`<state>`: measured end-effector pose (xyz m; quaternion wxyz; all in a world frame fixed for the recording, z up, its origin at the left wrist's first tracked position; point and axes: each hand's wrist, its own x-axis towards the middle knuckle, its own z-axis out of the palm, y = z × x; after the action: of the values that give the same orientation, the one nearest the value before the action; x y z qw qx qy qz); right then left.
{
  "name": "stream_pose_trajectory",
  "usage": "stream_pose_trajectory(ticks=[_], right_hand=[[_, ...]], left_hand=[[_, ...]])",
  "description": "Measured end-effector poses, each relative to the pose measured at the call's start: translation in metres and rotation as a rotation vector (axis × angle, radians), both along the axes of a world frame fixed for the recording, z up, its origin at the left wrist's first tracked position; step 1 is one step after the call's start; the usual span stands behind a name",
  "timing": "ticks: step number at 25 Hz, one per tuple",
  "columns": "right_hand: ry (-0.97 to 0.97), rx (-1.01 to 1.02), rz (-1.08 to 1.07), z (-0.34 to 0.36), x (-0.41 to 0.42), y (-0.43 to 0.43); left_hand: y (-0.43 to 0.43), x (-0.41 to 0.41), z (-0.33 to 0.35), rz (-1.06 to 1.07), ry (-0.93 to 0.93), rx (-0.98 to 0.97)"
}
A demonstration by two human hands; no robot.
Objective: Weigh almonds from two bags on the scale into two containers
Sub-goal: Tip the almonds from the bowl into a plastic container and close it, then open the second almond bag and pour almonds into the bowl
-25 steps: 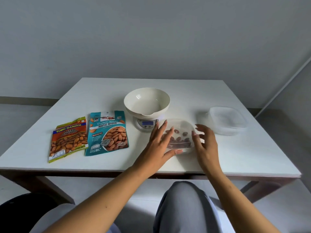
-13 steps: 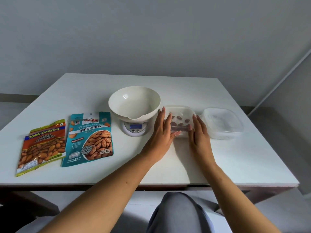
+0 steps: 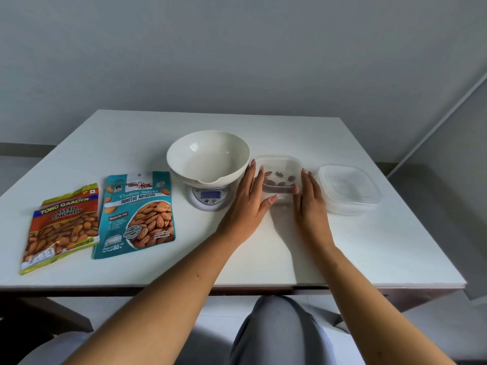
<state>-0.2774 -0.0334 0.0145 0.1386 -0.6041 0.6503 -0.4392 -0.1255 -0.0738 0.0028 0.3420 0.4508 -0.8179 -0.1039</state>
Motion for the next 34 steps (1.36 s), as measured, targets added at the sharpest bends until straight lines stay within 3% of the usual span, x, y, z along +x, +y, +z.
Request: stream_pose_trajectory(ticks=[7,11,13,17,20,22,26,30,34], right_hand=[[-0.030,-0.092,-0.061,-0.001,0.011,0.048],[-0.070,-0.155,-0.087,0.006,0.047,0.064],[-0.066,-0.174,0.011,0.010,0.081,0.067],[0.099,-0.137,0.355,0.014,0.158,0.066],[0.304,-0.002,0.562,0.011,0.208,0.066],[0.454,0.036,0.627,0.004,0.231,0.065],[0.696,0.110,0.634,-0.007,0.238,0.064],[0.691,0.118,0.617,-0.008,0.232,0.068],[0.592,0.145,0.634,0.004,0.248,0.061]], left_hand=[[0.057,0.047,0.000,-0.065,0.008,0.218],[0.088,0.081,0.005,-0.034,0.174,0.229],[0.096,0.110,0.011,0.017,0.223,0.124],[0.092,0.190,0.024,0.367,0.268,-0.104],[0.093,0.251,0.029,0.721,0.185,-0.117],[0.092,0.285,0.030,0.901,0.114,-0.026],[0.085,0.310,0.034,1.167,0.125,0.386],[0.077,0.320,0.032,1.150,0.257,0.436],[0.081,0.352,0.040,1.003,0.590,0.241]])
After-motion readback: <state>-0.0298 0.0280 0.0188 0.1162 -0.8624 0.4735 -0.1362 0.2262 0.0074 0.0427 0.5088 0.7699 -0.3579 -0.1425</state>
